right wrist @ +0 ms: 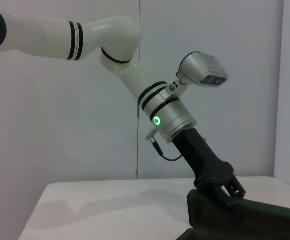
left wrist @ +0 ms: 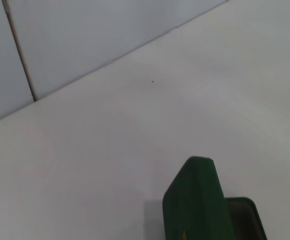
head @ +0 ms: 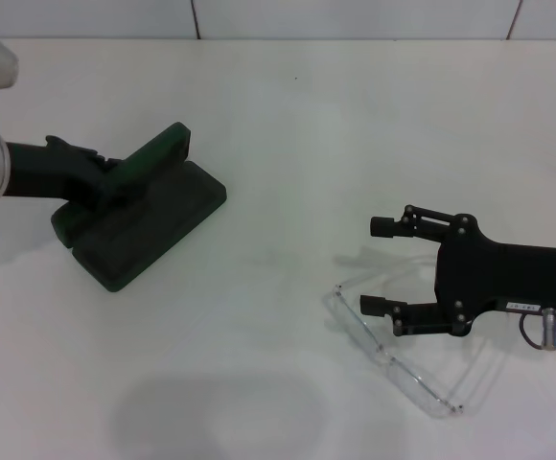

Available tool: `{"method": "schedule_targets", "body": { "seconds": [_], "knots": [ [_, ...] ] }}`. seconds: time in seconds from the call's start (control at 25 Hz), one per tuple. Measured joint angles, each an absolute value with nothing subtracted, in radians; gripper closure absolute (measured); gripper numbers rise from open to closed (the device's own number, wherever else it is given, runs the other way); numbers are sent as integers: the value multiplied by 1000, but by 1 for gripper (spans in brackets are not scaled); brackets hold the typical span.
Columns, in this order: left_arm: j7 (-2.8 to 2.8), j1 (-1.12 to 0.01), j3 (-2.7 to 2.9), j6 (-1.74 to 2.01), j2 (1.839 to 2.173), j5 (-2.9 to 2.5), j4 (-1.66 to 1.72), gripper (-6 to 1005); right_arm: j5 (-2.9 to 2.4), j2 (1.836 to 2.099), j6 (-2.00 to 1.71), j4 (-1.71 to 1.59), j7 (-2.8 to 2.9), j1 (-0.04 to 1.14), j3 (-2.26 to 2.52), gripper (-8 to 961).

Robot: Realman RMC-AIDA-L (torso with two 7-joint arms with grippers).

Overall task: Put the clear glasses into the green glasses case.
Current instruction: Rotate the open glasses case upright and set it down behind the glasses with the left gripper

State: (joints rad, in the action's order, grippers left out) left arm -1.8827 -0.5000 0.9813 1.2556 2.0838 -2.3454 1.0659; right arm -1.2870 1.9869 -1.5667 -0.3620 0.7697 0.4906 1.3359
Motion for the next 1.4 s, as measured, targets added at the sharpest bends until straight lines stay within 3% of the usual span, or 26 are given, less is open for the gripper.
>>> {"method": "schedule_targets", "body": {
  "seconds": [0.4, 0.6, 0.88, 1.16, 1.4],
  "knots": [
    [-1886, -519, 982, 1222, 2084, -2360, 1072, 739, -1287, 1988, -1565, -362, 769, 492, 1336, 97],
    [-1886, -535, 1040, 1225, 2086, -2364, 1120, 793, -1284, 1988, -1565, -362, 768, 487, 1336, 97],
    [-1886, -617, 1229, 1213, 2088, -2331, 1164, 794, -1289, 1998, -1570, -357, 737, 476, 1346, 97],
    [-1903, -831, 1409, 1215, 2091, -2308, 1030, 793, -1290, 2010, -1573, -357, 701, 437, 1347, 97],
    [-1902, -890, 1556, 1205, 2095, -2273, 1016, 793, -1290, 2014, -1574, -348, 685, 421, 1348, 97]
  ]
}}
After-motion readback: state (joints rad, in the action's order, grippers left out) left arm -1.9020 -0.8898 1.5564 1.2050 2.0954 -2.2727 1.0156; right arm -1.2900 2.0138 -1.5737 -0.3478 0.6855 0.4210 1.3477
